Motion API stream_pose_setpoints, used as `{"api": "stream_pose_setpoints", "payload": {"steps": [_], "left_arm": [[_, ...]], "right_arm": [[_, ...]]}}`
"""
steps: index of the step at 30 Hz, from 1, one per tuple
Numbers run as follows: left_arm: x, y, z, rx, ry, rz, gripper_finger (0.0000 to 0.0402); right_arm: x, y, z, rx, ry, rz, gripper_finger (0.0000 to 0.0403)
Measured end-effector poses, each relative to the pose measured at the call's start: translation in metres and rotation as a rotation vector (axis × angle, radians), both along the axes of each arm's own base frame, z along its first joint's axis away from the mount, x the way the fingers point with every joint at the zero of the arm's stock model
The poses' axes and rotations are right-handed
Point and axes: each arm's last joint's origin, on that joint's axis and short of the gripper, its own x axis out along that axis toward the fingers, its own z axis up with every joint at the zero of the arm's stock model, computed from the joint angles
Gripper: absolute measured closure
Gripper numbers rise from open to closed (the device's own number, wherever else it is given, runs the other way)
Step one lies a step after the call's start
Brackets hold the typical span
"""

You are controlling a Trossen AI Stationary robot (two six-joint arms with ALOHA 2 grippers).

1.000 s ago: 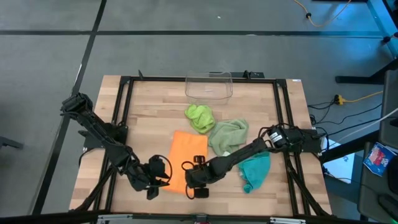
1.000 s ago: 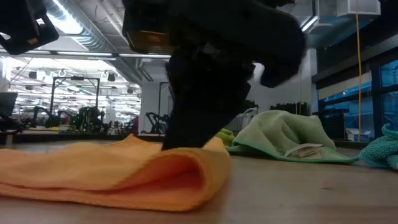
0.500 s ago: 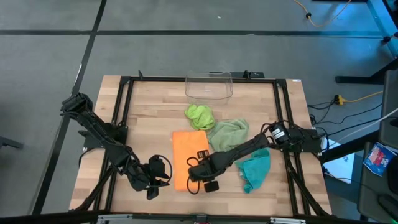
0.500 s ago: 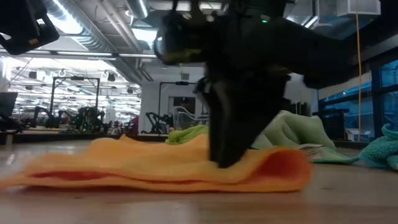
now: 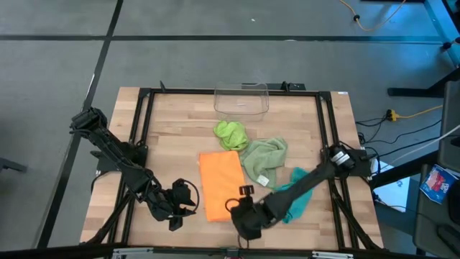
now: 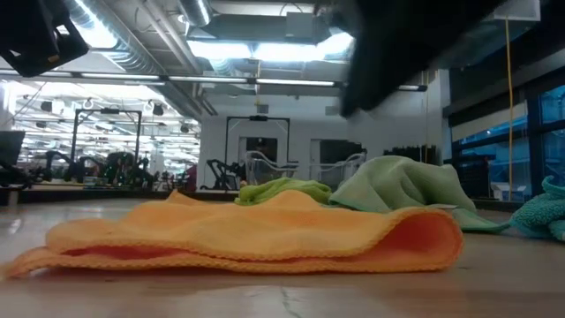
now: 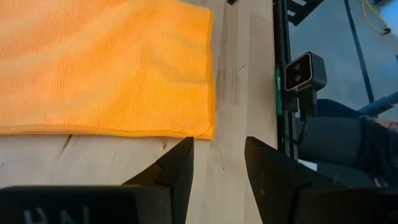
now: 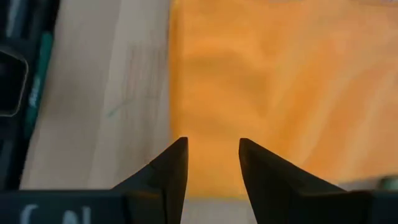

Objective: Fold microfiber towels
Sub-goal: Fold the orange microfiber towel

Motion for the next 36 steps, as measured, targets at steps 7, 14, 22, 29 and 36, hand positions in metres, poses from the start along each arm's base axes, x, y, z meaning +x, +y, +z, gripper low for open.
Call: {"api": "stream_pose_setpoints", "payload": {"steps": [7,14,22,29,36], "left_arm": [[0.003,-0.005,-0.007,0.157,-0.025,-0.154,0.0264],[0.022,-0.021,-0.023,0.304,-0.174,-0.319,0.0264],[0.035,-0.027,-0.031,0.311,-0.25,-0.327,0.0254],[0.038,-0.021,-0.035,0.313,-0.216,-0.328,0.0199],[0.039,-0.022,-0.036,0.299,-0.213,-0.325,0.0184]], "right_arm": [[-0.026,0.02,-0.024,-0.013,-0.042,-0.148,0.0256],[-0.036,0.032,-0.026,0.0,-0.096,-0.21,0.0256],[-0.036,0.034,-0.025,0.018,-0.096,-0.185,0.0256],[-0.032,0.029,-0.024,0.026,-0.104,-0.226,0.0253],[-0.024,0.019,-0.023,-0.012,-0.133,-0.253,0.0209]]}}
